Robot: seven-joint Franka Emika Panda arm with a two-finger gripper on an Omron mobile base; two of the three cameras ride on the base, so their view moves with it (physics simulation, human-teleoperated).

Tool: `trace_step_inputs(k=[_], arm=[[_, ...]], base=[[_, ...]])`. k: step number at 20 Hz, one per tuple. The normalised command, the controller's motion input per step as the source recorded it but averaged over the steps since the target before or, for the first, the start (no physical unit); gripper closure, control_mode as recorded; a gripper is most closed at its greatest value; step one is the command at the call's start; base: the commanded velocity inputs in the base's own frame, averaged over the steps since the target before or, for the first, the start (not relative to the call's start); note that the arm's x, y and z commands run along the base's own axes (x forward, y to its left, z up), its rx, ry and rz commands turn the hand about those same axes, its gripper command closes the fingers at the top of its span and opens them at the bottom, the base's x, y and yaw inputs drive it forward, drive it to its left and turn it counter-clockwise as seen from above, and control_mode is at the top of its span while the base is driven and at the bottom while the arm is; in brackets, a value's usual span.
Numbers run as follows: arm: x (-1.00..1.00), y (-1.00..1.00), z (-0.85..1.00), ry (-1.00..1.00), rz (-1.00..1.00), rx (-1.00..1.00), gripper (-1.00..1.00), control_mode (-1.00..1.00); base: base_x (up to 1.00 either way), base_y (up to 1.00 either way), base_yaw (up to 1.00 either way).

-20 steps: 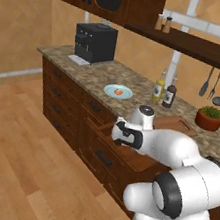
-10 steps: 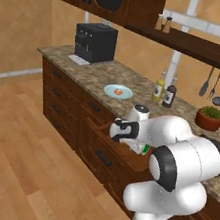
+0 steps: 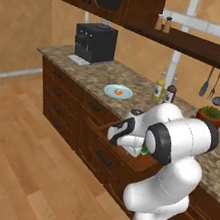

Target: Pick up the knife from the drawer and place it on the cutting board. Then place the meat from the plate to the cutting board.

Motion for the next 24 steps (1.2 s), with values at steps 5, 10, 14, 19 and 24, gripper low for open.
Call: trace_step_inputs(k=[5, 10, 14, 19, 24], arm=[[-0.01, 0.18, -0.23, 0.00, 0.00, 0.00, -1.00, -1.00], [-0.19, 0.41, -0.02, 0.00, 0.00, 0.02, -1.00, -1.00], [-0.25, 0.56, -0.01, 0.00, -0.02, 0.04, -1.00, -1.00], [-0.24, 0.54, -0.06, 0.00, -0.05, 0.02, -1.00, -1.00], [0.10, 0.00, 0.32, -0.03, -0.04, -0.02, -1.00, -1.00]], base=[[0.00, 0.00, 0.00], [0.00, 0.00, 0.00], [0.00, 0.00, 0.00], [0.00, 0.00, 0.00], [0.00, 0.00, 0.00]])
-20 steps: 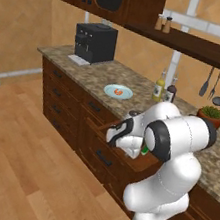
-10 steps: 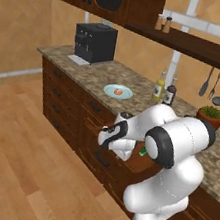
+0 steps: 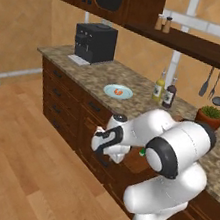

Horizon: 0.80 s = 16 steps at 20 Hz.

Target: Pick up the knife from the drawer and place it on the cutting board. Then place the meat from the plate to the cutting board.

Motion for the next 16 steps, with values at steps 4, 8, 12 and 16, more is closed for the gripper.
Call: trace_step_inputs(k=[4, 8, 12, 16], arm=[[0.55, -0.27, 0.44, 0.02, -0.07, -0.01, -1.00, -1.00], [0.56, -0.38, 0.02, 0.10, -0.04, 0.00, -1.00, -1.00], [0.60, -0.30, -0.19, 0.14, 0.00, 0.00, -1.00, -1.00], [0.31, -0.23, -0.27, 0.06, 0.00, 0.00, -1.00, -1.00]], base=[[0.00, 0.00, 0.00], [0.00, 0.00, 0.00], [0.00, 0.00, 0.00], [0.00, 0.00, 0.00]])
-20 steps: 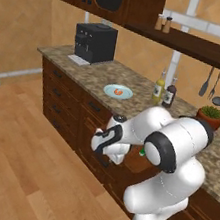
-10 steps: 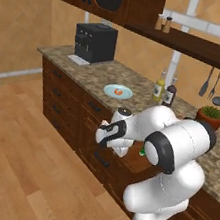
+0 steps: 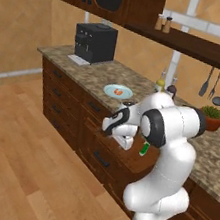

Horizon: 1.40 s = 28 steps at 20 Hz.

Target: Pick up the knife from the drawer and place it on the cutting board. Then place the meat from the plate to the cutting board.

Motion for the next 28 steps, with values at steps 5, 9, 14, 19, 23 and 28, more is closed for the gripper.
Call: trace_step_inputs(k=[5, 9, 14, 19, 23, 28], arm=[[0.01, 0.00, -0.61, 0.04, 0.05, 0.01, -1.00, -1.00], [-0.02, 0.01, -0.52, 0.00, 0.07, 0.01, -1.00, -1.00], [-0.21, 0.22, -0.13, 0.00, 0.03, 0.08, -1.00, -1.00], [-0.35, 0.63, -0.01, 0.00, 0.00, 0.12, -1.00, -1.00], [-0.31, 0.88, 0.00, 0.00, -0.01, 0.04, -1.00, -1.00], [-0.29, 0.99, 0.00, 0.00, -0.05, 0.00, -1.00, -1.00]], base=[[0.00, 0.00, 0.00], [0.00, 0.00, 0.00], [0.00, 0.00, 0.00], [0.00, 0.00, 0.00], [0.00, 0.00, 0.00], [0.00, 0.00, 0.00]])
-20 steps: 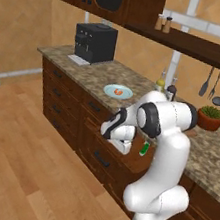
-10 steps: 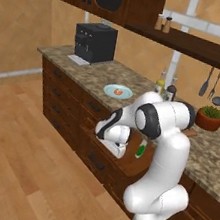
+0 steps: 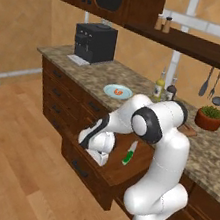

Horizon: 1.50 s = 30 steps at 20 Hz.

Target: Pick up the knife from the drawer and place it on the cutting board. Then place the meat from the plate to the cutting board.

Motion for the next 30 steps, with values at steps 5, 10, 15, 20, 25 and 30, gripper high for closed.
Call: trace_step_inputs(k=[5, 10, 15, 20, 25, 30], arm=[[-0.30, 1.00, 0.02, 0.02, -0.07, 0.00, -1.00, -1.00], [-0.26, 0.87, 0.12, 0.01, -0.05, -0.01, -1.00, -1.00], [0.00, 0.00, 0.23, 0.02, -0.06, -0.05, -1.00, -1.00], [0.33, -0.85, 0.17, 0.07, -0.04, -0.01, -1.00, -1.00], [0.25, -1.00, 0.07, 0.00, 0.03, -0.01, -1.00, -1.00], [0.17, -0.82, 0.00, 0.01, 0.28, -0.12, -1.00, -1.00]], base=[[0.00, 0.00, 0.00], [0.00, 0.00, 0.00], [0.00, 0.00, 0.00], [0.00, 0.00, 0.00], [0.00, 0.00, 0.00], [0.00, 0.00, 0.00]])
